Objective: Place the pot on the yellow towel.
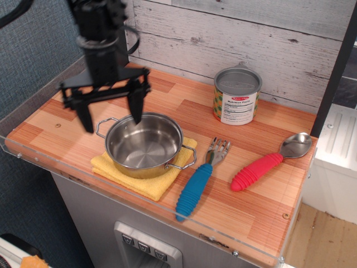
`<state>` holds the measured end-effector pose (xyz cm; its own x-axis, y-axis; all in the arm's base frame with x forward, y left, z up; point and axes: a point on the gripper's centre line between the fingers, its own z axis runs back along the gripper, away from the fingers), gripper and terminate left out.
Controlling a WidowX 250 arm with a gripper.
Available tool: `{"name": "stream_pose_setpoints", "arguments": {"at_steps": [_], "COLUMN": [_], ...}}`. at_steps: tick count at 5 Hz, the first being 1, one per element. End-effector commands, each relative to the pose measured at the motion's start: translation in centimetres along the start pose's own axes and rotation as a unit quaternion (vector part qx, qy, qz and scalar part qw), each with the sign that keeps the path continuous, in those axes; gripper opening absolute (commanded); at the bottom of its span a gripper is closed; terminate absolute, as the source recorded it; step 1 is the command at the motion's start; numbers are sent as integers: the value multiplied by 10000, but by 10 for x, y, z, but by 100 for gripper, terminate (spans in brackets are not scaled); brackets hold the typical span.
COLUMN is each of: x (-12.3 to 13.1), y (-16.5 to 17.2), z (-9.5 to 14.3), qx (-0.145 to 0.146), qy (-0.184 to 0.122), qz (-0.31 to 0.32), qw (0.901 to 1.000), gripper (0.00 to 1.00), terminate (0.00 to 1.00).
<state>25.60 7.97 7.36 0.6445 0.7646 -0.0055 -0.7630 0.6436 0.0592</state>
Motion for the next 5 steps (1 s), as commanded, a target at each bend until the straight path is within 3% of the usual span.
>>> {"name": "stream_pose_setpoints", "arguments": {"at_steps": [1, 2, 4, 5], "x": [31, 42, 51, 51], "y": [-24, -45, -73, -83], "z": [29, 39, 49, 54], "qx": [-114, -339, -439, -598], "qy": [-512, -1002, -1407, -1632], "qz": [26, -714, -1868, -2648], "qw": [9986, 9918, 9713, 9485], "gripper": [100, 100, 100, 100], "terminate": [0, 0, 0, 0]}}
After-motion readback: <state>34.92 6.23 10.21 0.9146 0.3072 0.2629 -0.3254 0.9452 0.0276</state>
